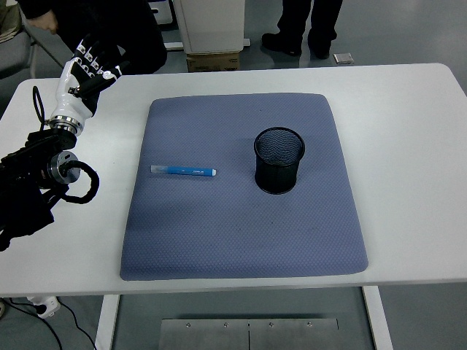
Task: Left hand places marker in pen holder
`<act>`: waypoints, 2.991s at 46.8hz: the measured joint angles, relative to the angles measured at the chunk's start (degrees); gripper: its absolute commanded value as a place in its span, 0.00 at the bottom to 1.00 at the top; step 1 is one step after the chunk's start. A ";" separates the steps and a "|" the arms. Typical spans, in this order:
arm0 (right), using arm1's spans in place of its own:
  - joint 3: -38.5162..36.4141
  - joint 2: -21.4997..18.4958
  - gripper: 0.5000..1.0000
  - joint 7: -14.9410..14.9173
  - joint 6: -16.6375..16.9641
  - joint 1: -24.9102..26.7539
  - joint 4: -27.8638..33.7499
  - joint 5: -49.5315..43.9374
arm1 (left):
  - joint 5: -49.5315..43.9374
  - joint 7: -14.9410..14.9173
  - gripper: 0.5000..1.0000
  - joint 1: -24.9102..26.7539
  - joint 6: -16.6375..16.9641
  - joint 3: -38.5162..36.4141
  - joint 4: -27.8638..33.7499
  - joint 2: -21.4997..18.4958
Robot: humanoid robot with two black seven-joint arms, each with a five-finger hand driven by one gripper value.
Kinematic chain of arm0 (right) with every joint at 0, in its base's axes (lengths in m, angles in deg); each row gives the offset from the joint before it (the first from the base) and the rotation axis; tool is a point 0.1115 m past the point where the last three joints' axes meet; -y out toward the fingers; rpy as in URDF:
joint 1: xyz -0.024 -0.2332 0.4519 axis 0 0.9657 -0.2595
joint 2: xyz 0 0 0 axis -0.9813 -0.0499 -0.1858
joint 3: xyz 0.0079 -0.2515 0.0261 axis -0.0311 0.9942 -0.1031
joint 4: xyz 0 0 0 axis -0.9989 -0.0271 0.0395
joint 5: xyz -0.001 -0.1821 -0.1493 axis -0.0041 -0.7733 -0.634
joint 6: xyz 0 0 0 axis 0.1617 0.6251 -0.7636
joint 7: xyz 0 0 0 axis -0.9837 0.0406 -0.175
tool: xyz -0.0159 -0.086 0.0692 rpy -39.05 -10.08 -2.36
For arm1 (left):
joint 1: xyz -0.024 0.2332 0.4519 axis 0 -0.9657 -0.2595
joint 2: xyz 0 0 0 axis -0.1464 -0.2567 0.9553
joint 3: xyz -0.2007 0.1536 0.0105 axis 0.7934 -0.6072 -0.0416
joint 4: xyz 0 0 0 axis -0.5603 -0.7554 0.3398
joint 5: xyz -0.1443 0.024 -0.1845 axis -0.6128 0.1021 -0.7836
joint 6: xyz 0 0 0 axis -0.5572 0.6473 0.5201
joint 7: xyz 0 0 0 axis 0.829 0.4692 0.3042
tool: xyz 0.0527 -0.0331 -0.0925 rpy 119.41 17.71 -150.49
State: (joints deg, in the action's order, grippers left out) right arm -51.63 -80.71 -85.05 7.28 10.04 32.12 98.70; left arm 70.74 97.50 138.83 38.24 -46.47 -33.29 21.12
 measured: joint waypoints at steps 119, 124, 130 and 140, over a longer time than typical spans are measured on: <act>0.00 0.00 1.00 0.00 0.01 0.00 -0.01 0.00 | 0.01 0.00 1.00 23.04 -7.11 -47.92 24.25 -10.08; 0.00 0.00 1.00 0.00 0.02 0.00 0.00 0.00 | 0.00 0.01 1.00 25.66 -8.93 -53.59 24.35 -9.30; 0.00 0.00 1.00 0.00 0.01 -0.01 -0.01 0.00 | 0.01 0.01 1.00 28.51 -9.16 -58.01 24.36 -6.94; 0.01 0.00 1.00 0.00 -0.02 0.01 0.01 0.00 | 0.01 -0.01 1.00 31.20 -9.10 -63.73 25.51 -2.77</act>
State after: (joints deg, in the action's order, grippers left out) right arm -51.62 -80.71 -85.05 7.26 10.05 32.12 98.70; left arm 70.76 97.49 170.03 29.14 -110.20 -7.78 18.35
